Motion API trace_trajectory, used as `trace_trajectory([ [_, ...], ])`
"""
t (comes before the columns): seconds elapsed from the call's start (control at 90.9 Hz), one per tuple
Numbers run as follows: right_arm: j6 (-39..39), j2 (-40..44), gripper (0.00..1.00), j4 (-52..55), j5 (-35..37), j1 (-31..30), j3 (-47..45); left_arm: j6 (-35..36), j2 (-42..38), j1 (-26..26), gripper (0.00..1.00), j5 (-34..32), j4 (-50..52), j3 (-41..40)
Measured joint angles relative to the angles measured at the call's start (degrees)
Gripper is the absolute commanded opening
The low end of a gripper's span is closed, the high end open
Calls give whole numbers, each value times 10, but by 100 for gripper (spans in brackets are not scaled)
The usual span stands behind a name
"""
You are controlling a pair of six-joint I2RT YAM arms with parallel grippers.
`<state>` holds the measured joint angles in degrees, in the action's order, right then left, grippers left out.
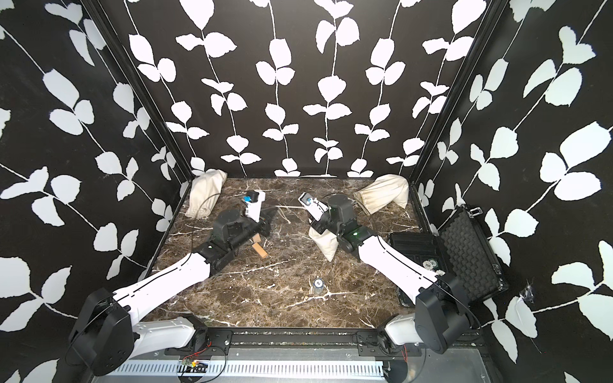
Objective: Close the soil bag
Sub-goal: Place the soil bag at the center of the board.
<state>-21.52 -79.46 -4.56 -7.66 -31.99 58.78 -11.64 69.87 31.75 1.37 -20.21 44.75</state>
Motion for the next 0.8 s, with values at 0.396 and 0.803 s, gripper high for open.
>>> trace_trajectory([
  [0.396, 38, -50, 87, 82, 64, 124, 43, -97, -125, -122, 0, -211, 106, -142],
  [0.803, 64, -344, 100, 179, 246, 247, 241, -162, -204, -252, 32, -325, 159, -219],
])
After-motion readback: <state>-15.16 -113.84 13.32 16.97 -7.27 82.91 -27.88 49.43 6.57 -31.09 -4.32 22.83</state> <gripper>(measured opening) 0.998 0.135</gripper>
